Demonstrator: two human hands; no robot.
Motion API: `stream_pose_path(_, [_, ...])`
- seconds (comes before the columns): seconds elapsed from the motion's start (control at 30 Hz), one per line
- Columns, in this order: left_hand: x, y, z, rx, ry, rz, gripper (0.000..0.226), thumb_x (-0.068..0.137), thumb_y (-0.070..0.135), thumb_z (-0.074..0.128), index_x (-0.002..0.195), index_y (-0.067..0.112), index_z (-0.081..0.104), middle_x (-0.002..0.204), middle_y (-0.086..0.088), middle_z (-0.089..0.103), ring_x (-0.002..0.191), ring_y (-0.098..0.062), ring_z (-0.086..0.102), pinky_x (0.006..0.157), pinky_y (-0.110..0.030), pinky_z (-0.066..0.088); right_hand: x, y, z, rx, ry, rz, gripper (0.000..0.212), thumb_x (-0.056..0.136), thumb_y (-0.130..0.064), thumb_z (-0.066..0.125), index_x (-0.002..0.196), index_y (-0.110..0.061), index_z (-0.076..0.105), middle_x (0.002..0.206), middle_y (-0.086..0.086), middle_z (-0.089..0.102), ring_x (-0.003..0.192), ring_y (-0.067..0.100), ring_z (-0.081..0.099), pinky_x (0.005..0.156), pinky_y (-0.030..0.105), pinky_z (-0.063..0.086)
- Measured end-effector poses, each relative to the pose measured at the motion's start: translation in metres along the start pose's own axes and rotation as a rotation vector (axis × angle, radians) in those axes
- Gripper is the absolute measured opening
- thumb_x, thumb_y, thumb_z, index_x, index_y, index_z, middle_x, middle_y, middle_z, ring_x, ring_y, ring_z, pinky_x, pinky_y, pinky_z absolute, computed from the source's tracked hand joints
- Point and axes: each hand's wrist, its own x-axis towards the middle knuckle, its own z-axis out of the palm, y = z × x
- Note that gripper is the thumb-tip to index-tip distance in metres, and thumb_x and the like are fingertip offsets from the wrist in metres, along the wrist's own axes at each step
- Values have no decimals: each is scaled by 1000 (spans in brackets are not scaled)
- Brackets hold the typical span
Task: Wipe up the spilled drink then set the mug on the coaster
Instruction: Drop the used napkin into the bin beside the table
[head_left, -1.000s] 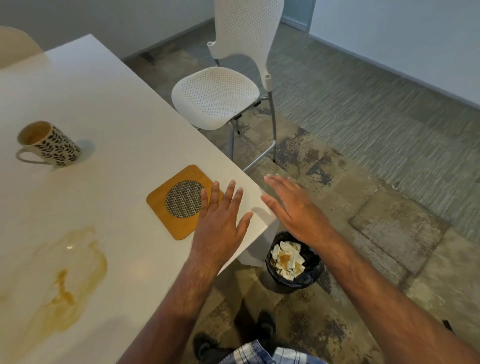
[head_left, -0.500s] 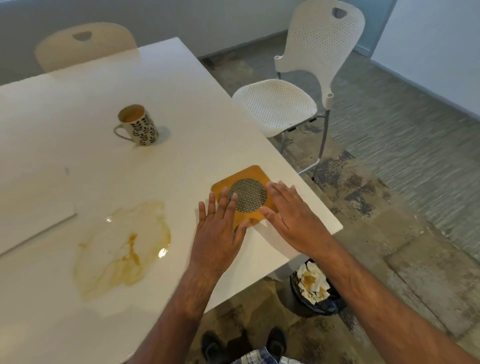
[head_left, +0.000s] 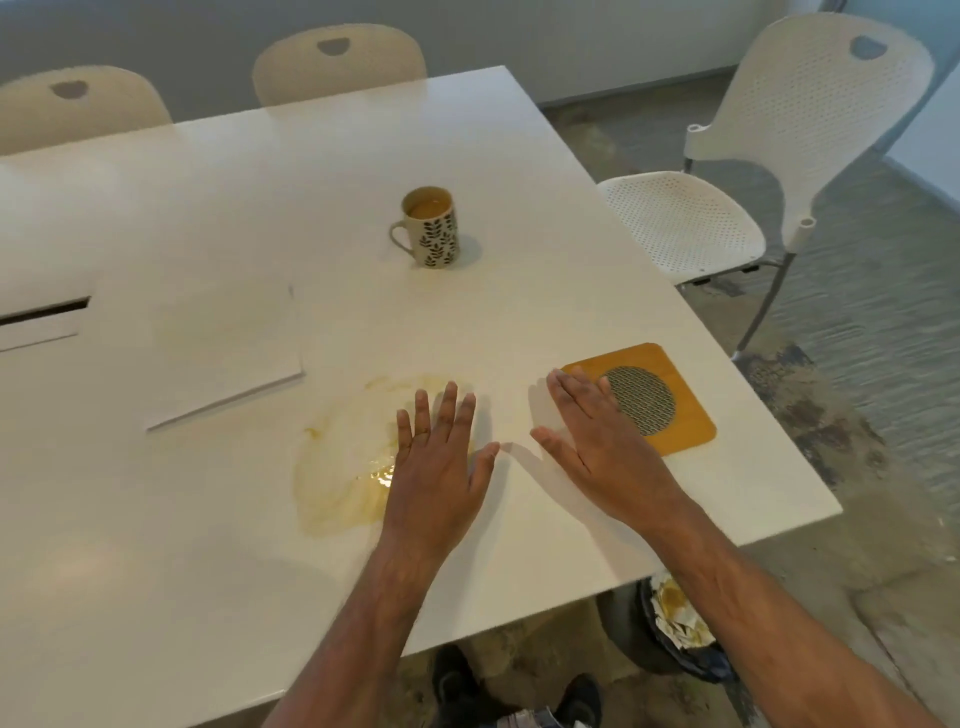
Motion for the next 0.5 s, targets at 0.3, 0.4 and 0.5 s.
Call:
stream_pose_path(0.3, [-24, -104, -33, -43, 79, -160, 70, 109, 57, 26, 169, 23, 14, 177, 3, 0, 162, -25, -16, 130, -42, -14, 43, -65, 29, -46, -114, -102, 90, 99, -74, 6, 165, -13, -1, 173, -1, -10, 158, 15, -19, 130, 42, -4])
stream_pose_path(0.4, [-30, -136, -40, -67, 98, -208, 71, 107, 60, 23, 169, 25, 16, 177, 4, 2, 162, -23, -15, 130, -42, -13, 57, -84, 38, -41, -122, -118, 92, 97, -76, 2, 165, -14, -1, 173, -2, -10, 158, 14, -20, 130, 41, -5])
stream_pose_path(0.5, [-39, -163, -43, -85, 101, -251, 71, 107, 59, 22, 169, 25, 15, 177, 6, 1, 161, -22, -15, 131, -42, -10, 69, -101, 48, -31, -118, -122, 91, 98, -76, 5, 166, -15, 0, 174, -2, -8, 158, 14, -18, 131, 42, -3])
